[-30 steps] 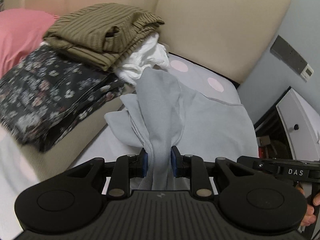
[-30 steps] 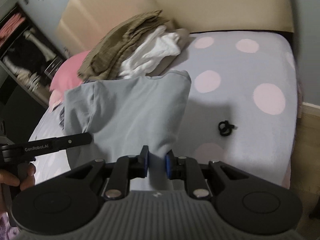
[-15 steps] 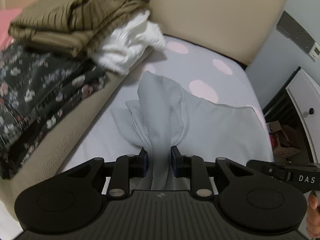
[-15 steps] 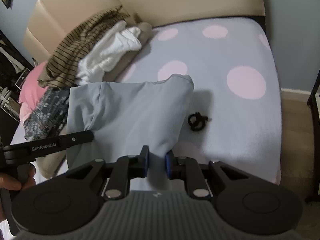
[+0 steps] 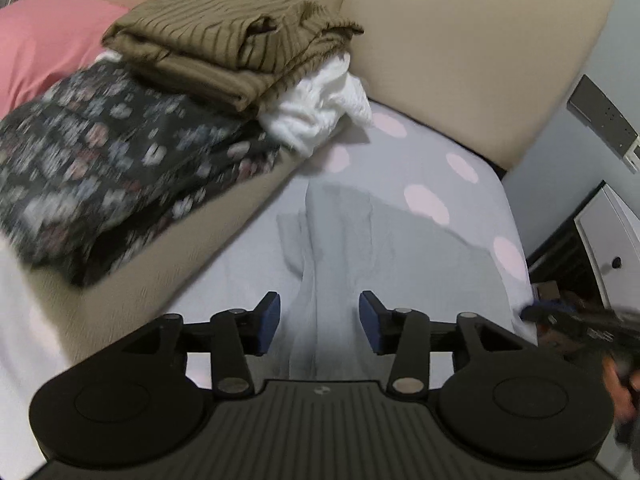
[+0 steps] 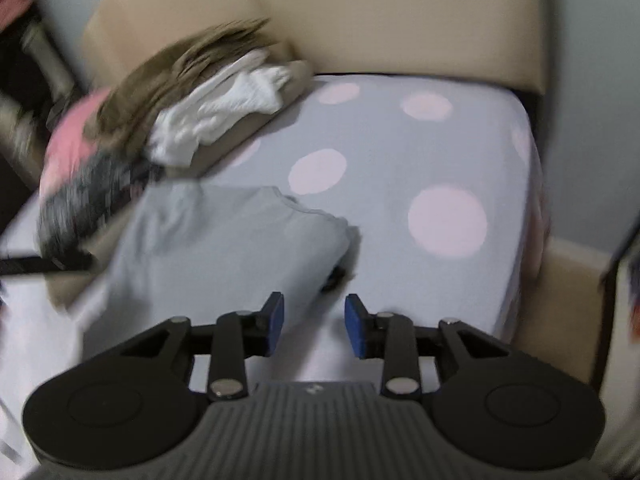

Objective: Fold clothes
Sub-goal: 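Lower the folded shirt onto the bed beside the clothes stack and open both grippers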

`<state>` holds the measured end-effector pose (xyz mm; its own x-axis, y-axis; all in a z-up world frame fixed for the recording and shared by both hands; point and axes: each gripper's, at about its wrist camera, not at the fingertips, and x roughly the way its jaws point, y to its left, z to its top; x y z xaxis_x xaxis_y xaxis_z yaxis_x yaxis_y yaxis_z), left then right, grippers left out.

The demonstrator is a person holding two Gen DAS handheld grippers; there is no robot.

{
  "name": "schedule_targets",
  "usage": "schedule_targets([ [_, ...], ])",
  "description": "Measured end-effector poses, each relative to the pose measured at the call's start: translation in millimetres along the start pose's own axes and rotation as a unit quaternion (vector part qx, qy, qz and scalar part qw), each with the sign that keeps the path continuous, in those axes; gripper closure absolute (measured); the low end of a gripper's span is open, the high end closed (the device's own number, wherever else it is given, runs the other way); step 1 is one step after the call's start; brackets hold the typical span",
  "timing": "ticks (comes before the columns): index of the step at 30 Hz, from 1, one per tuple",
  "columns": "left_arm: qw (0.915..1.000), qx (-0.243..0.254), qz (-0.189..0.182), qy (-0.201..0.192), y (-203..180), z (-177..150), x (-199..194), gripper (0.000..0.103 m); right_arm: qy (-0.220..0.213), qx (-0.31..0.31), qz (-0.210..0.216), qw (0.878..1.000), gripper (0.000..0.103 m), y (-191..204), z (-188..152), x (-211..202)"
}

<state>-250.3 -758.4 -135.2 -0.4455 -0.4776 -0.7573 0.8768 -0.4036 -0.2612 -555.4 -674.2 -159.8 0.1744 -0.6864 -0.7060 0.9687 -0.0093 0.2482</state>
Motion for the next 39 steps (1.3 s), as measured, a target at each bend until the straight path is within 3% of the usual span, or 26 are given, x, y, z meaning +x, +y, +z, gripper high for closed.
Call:
schedule_targets([
  [5, 0.9997, -0.014, 0.003, 0.022, 4, -29, -14, 0.055, 0.007, -0.148, -0.018, 0.989, 0.068, -4, -4, 23],
  [11, 0.9975, -0.050, 0.014, 0.047, 16, -66, -17, 0.055, -0.001, -0.214, 0.023, 0.977, 0.068, -4, -2, 47],
  [12, 0.9971, -0.055, 0.015, 0.050, 17, -70, -18, 0.055, -0.006, -0.221, 0.023, 0.975, 0.068, -2, -1, 50],
  [13, 0.9969, -0.057, 0.016, 0.051, 17, -72, -18, 0.055, -0.010, -0.224, 0.024, 0.974, 0.079, 0, 1, 52],
  [14, 0.9969, -0.057, 0.017, 0.051, 17, -73, -19, 0.055, -0.007, -0.223, 0.025, 0.974, 0.098, 0, 3, 54],
  [17, 0.9970, -0.060, 0.015, 0.047, 16, -75, -25, 0.055, 0.001, -0.231, 0.020, 0.973, 0.099, 3, 9, 55],
  [22, 0.9969, -0.063, 0.016, 0.044, 15, -75, -29, 0.055, -0.004, -0.248, -0.026, 0.968, 0.099, -4, 34, 46],
  [26, 0.9970, -0.068, 0.015, 0.034, 14, -72, -33, 0.055, -0.072, -0.217, -0.073, 0.971, 0.099, -11, 87, 31],
  [27, 0.9971, -0.067, 0.016, 0.032, 14, -71, -34, 0.055, -0.108, -0.187, -0.077, 0.973, 0.098, -13, 103, 22],
  [28, 0.9972, -0.066, 0.018, 0.032, 13, -71, -35, 0.055, -0.124, -0.162, -0.083, 0.975, 0.088, -15, 114, 18],
  [29, 0.9971, -0.066, 0.019, 0.033, 13, -71, -35, 0.055, -0.139, -0.137, -0.088, 0.977, 0.050, -17, 125, 14],
  [30, 0.9970, -0.067, 0.019, 0.033, 13, -71, -35, 0.055, -0.140, -0.139, -0.100, 0.975, 0.032, -15, 128, 14],
  [31, 0.9968, -0.069, 0.018, 0.035, 14, -72, -35, 0.055, -0.141, -0.143, -0.112, 0.973, 0.026, -13, 131, 13],
  [34, 0.9964, -0.073, 0.017, 0.040, 16, -74, -31, 0.054, -0.125, -0.135, -0.082, 0.979, 0.030, -15, 120, 13],
  [39, 0.9944, -0.095, 0.014, 0.046, 22, -78, -21, 0.054, -0.037, -0.024, 0.008, 0.999, 0.031, -43, 90, 30],
])
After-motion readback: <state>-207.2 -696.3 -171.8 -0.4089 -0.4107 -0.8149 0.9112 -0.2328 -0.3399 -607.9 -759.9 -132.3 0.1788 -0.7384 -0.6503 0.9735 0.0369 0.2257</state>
